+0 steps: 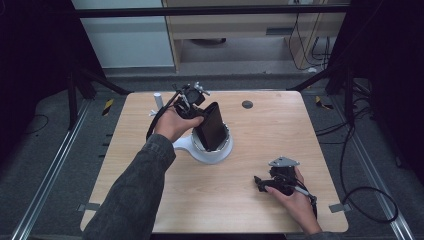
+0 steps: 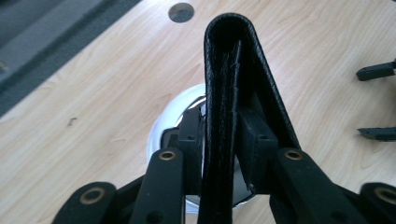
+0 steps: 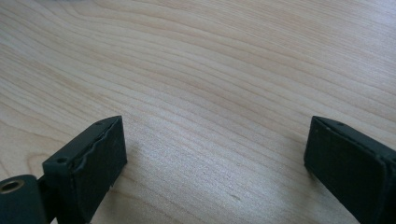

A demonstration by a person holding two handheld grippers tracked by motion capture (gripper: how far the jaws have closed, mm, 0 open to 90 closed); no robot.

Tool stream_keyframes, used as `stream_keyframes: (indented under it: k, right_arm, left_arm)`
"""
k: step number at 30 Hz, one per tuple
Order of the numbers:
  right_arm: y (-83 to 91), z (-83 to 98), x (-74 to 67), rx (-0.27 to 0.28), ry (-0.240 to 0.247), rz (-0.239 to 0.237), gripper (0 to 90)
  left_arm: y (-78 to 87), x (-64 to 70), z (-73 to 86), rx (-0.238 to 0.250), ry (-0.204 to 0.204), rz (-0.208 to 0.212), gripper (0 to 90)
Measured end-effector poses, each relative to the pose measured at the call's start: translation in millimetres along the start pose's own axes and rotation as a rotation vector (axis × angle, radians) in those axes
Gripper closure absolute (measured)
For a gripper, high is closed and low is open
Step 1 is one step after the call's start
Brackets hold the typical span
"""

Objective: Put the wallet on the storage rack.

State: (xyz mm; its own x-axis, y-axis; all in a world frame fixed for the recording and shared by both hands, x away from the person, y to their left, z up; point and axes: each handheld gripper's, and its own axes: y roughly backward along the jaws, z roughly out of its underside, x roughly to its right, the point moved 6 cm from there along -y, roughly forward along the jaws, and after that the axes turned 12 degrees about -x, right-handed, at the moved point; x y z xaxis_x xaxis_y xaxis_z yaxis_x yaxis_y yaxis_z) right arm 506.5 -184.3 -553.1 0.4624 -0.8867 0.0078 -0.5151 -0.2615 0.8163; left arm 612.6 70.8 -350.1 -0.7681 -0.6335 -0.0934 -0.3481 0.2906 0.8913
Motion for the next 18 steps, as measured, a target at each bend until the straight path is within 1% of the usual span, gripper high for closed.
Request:
stream_keyframes:
  k: [3, 4, 8, 10, 11, 13, 14, 16, 17, 18]
  right_arm:
    - [-0.2, -0.2, -0.2, -0.001, -0.002, 0.001, 5.7]
    - [-0.2, -0.2, -0.3, -0.001, -0.001, 0.001, 5.6]
    - [-0.4, -0.6, -0.8, -0.003, -0.004, 0.000, 5.3]
    - [-0.4, -0.6, -1.0, -0.005, -0.005, 0.000, 5.3]
    - [-0.4, -0.6, -1.0, -0.005, -0.005, 0.000, 5.3]
    - [-0.4, -0.6, -1.0, -0.005, -0.005, 0.000, 5.3]
    - [-0.3, -0.6, -1.0, -0.006, -0.005, 0.000, 5.3]
    - [-0.3, -0.6, -0.9, -0.005, -0.005, 0.000, 5.3]
    - [-0.3, -0.6, -0.9, -0.005, -0.005, 0.000, 5.3]
    - [-0.3, -0.6, -1.0, -0.005, -0.005, 0.000, 5.3]
  left_arm:
    - [6.6, -2.5, 1.4, 0.026, 0.005, -0.016, 68.6]
    - [10.9, -4.1, 1.9, 0.047, 0.010, -0.029, 67.1]
    - [24.9, -5.9, 4.3, 0.100, 0.015, -0.037, 64.9]
    - [30.8, -5.3, 5.8, 0.114, 0.006, -0.041, 62.6]
    - [34.0, -5.6, 6.5, 0.121, 0.002, -0.053, 61.7]
    - [38.5, -4.8, 7.1, 0.141, 0.000, -0.058, 60.4]
    - [40.4, -4.4, 7.5, 0.145, 0.000, -0.059, 58.9]
    - [46.0, -2.0, 7.9, 0.169, 0.006, -0.064, 54.1]
    - [46.0, -2.0, 7.9, 0.169, 0.006, -0.064, 47.3]
    - [48.6, -0.7, 8.4, 0.175, 0.006, -0.069, 47.3]
